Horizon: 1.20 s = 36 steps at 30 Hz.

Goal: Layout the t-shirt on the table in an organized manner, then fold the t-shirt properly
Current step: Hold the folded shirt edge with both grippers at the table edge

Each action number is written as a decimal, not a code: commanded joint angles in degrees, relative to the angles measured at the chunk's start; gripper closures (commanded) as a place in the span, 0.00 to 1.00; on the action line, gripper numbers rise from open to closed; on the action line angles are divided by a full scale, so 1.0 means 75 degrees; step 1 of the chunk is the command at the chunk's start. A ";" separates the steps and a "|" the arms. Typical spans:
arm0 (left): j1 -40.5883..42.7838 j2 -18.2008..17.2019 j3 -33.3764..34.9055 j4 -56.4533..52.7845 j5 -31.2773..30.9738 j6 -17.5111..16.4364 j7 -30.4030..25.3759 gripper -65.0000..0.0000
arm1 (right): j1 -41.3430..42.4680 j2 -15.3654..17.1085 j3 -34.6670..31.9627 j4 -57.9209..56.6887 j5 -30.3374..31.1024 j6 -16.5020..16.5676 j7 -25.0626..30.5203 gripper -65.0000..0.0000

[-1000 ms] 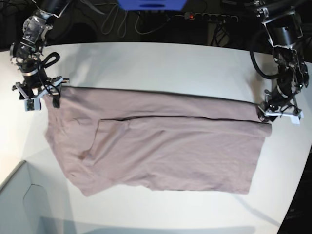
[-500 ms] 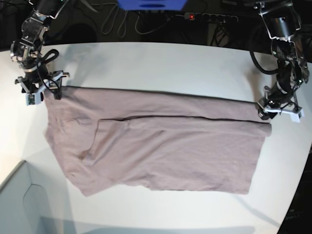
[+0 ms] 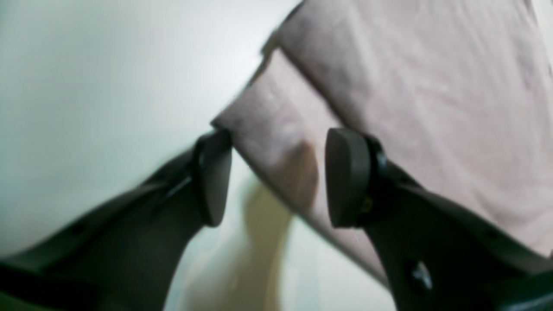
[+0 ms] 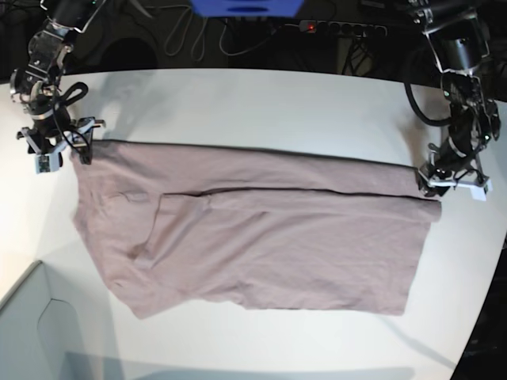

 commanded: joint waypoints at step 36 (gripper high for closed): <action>-0.0099 -0.0103 -0.0007 0.0817 -0.0121 -0.0035 0.0057 1.00 | -0.0025 0.0107 0.0007 0.0671 0.0101 0.0057 0.0144 1.00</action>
